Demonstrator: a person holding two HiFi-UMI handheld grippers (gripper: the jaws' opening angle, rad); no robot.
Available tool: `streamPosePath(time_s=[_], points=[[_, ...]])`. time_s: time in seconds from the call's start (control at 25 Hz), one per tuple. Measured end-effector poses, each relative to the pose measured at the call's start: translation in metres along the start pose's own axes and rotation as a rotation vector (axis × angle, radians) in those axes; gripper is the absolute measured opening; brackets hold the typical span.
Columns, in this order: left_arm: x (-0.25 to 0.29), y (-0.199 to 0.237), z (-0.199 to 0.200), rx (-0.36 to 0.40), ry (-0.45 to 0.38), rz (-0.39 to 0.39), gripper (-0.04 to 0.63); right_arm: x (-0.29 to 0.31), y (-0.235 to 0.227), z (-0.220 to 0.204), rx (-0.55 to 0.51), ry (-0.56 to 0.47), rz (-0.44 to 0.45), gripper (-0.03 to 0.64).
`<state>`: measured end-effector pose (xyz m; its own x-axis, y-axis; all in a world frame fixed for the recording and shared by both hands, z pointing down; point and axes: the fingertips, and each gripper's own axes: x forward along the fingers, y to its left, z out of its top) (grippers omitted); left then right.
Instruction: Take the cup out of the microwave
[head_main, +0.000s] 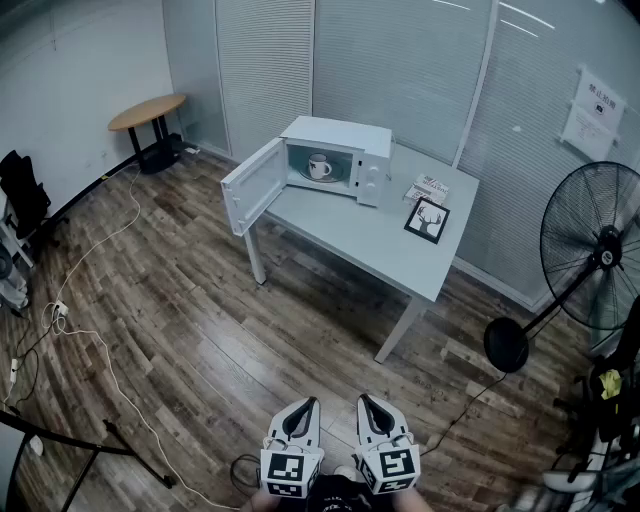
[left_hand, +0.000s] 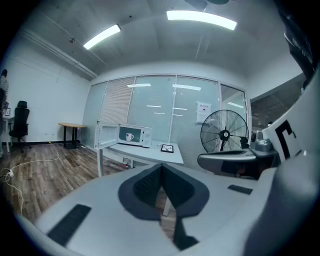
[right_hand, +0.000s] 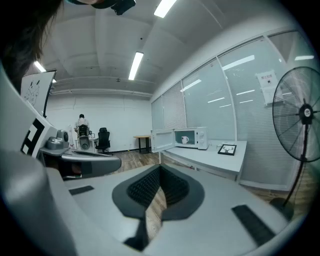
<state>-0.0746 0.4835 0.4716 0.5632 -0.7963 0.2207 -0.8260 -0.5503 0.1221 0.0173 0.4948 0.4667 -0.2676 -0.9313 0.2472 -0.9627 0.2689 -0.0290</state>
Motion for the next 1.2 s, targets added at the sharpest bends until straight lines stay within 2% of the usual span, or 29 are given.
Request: streamPosePath(time_s=[0.28, 0.6, 0.88, 1.2], points=[[-0.011, 0.025, 0.0, 0.024, -0.011, -0.005, 0.005, 0.007, 0.016, -0.002, 0.003, -0.013, -0.036, 0.002], [-0.017, 0.065, 0.003, 0.04, -0.023, 0.064, 0.005, 0.01, 0.0, 0.007, -0.008, -0.067, -0.131, 0.003], [0.005, 0.083, 0.011, 0.053, -0.059, 0.113, 0.005, 0.037, -0.022, 0.007, -0.026, -0.082, -0.102, 0.005], [0.058, 0.106, 0.034, 0.047, -0.075, 0.183, 0.005, 0.101, -0.062, 0.023, -0.044, -0.089, -0.042, 0.005]])
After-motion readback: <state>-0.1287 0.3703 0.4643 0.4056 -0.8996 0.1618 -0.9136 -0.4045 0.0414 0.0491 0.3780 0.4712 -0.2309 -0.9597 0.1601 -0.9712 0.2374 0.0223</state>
